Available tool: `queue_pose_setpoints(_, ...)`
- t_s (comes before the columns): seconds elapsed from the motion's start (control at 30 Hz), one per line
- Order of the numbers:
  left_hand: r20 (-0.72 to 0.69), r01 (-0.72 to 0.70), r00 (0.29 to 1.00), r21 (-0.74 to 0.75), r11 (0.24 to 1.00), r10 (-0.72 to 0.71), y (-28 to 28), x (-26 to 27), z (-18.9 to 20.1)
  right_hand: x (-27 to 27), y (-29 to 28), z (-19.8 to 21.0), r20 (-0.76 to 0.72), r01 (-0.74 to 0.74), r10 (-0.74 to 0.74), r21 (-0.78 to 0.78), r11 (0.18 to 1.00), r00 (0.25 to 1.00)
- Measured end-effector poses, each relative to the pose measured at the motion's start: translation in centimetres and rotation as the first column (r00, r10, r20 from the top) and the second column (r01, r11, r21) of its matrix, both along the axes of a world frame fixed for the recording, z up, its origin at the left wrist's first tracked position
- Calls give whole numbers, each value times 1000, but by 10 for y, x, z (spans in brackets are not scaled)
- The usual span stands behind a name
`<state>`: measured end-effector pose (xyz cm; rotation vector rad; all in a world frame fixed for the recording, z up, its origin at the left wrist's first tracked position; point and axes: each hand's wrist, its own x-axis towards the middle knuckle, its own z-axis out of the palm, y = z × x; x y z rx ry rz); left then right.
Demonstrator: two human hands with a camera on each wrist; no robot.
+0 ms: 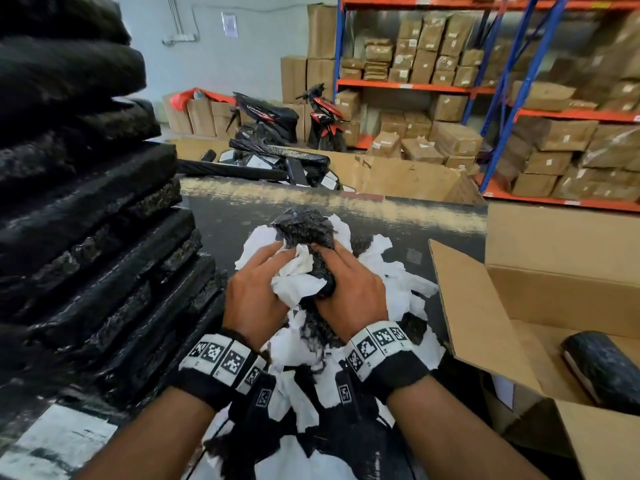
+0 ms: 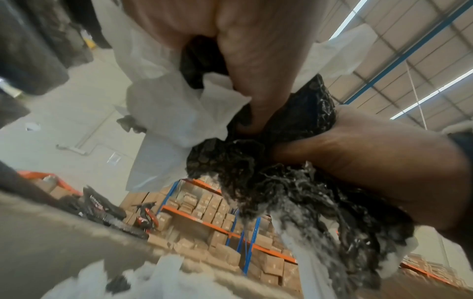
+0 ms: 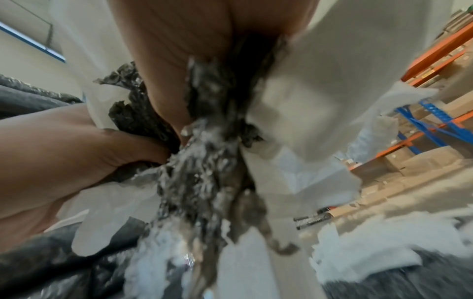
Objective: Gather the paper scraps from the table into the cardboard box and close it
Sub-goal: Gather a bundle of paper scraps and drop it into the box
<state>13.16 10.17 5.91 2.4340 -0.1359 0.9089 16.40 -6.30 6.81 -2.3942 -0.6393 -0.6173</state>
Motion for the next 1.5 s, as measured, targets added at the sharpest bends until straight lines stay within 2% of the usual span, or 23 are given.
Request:
queue_pose_setpoints(0.27,159,61,985,11,998,-62,-29,15,91,8,-32,93,135,-7,6,1,1000,991)
queue_pose_setpoints(0.43,245,74,966,58,996,-86,-93,18,141,0,-94,141,163,68,-71,24,997,984)
queue_pose_setpoints(0.57,255,115,958,89,989,-134,-157,18,158,-13,-161,159,109,139,-141,28,990,984)
queue_pose_setpoints(0.73,213,202,953,86,976,-216,-266,11,153,-30,-270,157,72,187,-188,26,982,979)
queue_pose_setpoints(0.87,168,246,950,119,962,-264,-345,11,143,-36,-351,148,54,222,-220,-33,974,974)
queue_pose_setpoints(0.97,92,273,955,102,957,-282,-395,15,132,-35,-402,138,41,252,-249,-99,963,968)
queue_pose_setpoints(1.1,-56,335,942,192,922,-331,-443,28,114,-24,-461,125,-18,247,-255,-195,949,967)
queue_pose_setpoints(1.2,-166,390,917,193,900,-362,-470,42,96,-16,-495,115,-80,221,-255,-296,929,964)
queue_pose_setpoints(1.37,-410,367,878,248,896,-246,-502,58,68,5,-529,92,-225,171,-322,-509,844,920)
queue_pose_setpoints(1.5,-561,352,816,287,891,-142,-516,74,46,30,-548,67,-332,133,-394,-597,791,857)
